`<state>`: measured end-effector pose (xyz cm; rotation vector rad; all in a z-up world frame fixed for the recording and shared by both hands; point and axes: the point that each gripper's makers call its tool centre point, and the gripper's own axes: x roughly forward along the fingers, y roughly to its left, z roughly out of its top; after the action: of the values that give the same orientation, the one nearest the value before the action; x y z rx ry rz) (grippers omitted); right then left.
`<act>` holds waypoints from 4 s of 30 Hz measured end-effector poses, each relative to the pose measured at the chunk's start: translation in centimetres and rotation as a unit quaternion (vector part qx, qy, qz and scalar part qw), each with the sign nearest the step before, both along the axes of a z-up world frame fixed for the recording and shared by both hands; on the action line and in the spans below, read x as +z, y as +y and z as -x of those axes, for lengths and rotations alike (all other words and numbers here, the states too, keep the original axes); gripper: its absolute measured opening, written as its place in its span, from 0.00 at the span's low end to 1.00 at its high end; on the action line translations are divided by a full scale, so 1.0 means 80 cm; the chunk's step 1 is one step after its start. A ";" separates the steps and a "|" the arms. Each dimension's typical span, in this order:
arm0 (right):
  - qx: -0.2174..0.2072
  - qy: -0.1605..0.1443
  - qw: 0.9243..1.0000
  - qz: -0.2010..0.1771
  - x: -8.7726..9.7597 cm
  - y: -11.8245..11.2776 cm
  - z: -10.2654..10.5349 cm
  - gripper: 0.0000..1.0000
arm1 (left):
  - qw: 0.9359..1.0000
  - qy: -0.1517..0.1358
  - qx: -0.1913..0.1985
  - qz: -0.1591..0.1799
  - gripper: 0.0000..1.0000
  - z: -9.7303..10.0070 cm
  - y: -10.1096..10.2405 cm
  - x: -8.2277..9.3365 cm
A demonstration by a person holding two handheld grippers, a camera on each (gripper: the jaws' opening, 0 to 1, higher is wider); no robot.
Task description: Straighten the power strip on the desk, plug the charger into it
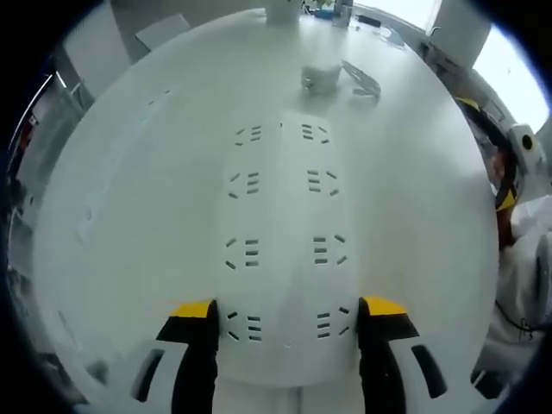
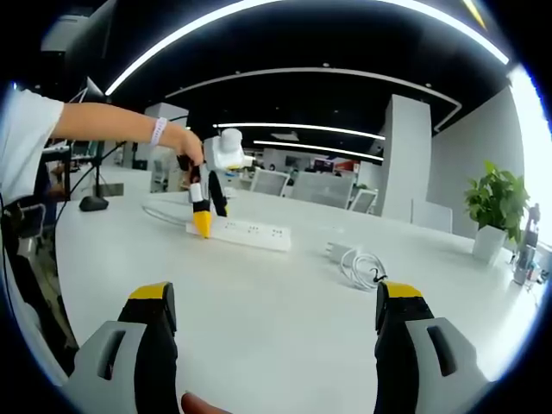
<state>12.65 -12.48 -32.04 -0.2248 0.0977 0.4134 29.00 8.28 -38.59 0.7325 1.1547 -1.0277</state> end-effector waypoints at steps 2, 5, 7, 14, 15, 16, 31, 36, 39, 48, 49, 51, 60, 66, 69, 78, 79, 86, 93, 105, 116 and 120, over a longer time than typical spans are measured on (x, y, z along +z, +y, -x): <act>0.000 0.000 1.000 0.000 0.000 0.000 0.000 0.96 | 1.000 0.001 -0.004 -0.003 0.66 0.000 0.000 0.000; 0.001 0.000 1.000 0.000 0.000 0.001 0.000 0.96 | 1.000 0.004 -0.010 -0.006 0.66 -0.002 0.000 0.000; 0.001 0.000 1.000 0.001 0.000 0.001 -0.001 0.96 | 1.000 0.005 -0.015 -0.008 0.66 -0.003 0.001 0.000; 0.000 0.000 1.000 0.001 0.001 0.000 -0.001 0.96 | 0.999 0.022 -0.043 -0.022 0.66 -0.002 0.004 0.001; 0.000 0.000 1.000 0.001 0.001 0.000 -0.001 0.96 | 0.998 0.023 -0.045 -0.023 0.66 -0.003 0.004 0.001; 0.000 0.000 1.000 0.001 0.001 0.000 -0.001 0.96 | 0.998 0.023 -0.046 -0.024 0.66 -0.003 0.004 0.001; -0.001 -0.001 1.000 0.003 0.003 0.000 -0.001 0.96 | 0.996 0.029 -0.072 -0.035 0.65 -0.011 0.006 0.003; -0.002 -0.002 1.000 0.005 0.004 -0.002 -0.002 0.96 | 0.996 0.031 -0.082 -0.035 0.65 -0.020 0.009 0.003; -0.002 -0.002 1.000 0.007 0.004 -0.002 -0.002 0.96 | 0.995 0.031 -0.092 -0.035 0.65 -0.024 0.009 0.003; -0.001 0.003 1.000 0.010 -0.001 0.000 -0.002 0.96 | 0.993 0.029 -0.110 -0.030 0.65 -0.037 0.012 0.004; -0.001 0.003 1.000 0.011 -0.001 0.000 -0.002 0.96 | 0.993 0.029 -0.112 -0.030 0.65 -0.037 0.012 0.004; -0.001 0.003 1.000 0.011 -0.001 0.000 -0.002 0.96 | 0.992 0.029 -0.118 -0.032 0.65 -0.035 0.012 0.004; -0.007 0.003 1.000 0.012 0.000 -0.005 0.001 0.96 | 0.990 0.027 -0.134 -0.040 0.65 -0.017 0.006 0.001; -0.009 0.002 1.000 0.011 0.000 -0.007 0.003 0.95 | 0.988 0.028 -0.142 -0.045 0.65 -0.018 0.007 0.001; -0.010 0.004 1.000 0.011 -0.002 -0.008 0.004 0.95 | 0.987 0.029 -0.147 -0.048 0.65 -0.022 0.008 0.001; -0.014 0.005 1.000 0.011 -0.002 -0.010 0.004 0.95 | 0.986 0.029 -0.157 -0.051 0.65 -0.035 0.007 0.003; -0.013 0.005 1.000 0.011 -0.002 -0.010 0.004 0.95 | 0.986 0.029 -0.157 -0.051 0.65 -0.036 0.007 0.003; -0.013 0.005 1.000 0.011 -0.002 -0.009 0.003 0.95 | 0.984 0.027 -0.166 -0.053 0.65 -0.044 0.007 0.004; -0.014 0.005 1.000 0.012 -0.002 -0.011 0.003 0.95 | 0.982 0.026 -0.176 -0.060 0.65 -0.046 0.006 0.004; -0.011 0.005 1.000 0.012 -0.002 -0.009 0.000 0.95 | 0.982 0.024 -0.176 -0.057 0.65 -0.045 0.005 0.003; -0.007 0.004 1.000 0.011 -0.001 -0.006 0.000 0.95 | 0.983 0.018 -0.173 -0.051 0.67 -0.052 0.004 0.002; -0.008 0.004 1.000 0.011 0.000 -0.006 -0.001 0.95 | 0.983 0.016 -0.174 -0.055 0.67 -0.052 0.005 0.002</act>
<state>12.71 -12.97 -32.08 -0.2441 0.1118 0.3981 33.14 8.64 -38.43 1.0348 1.1401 -1.2763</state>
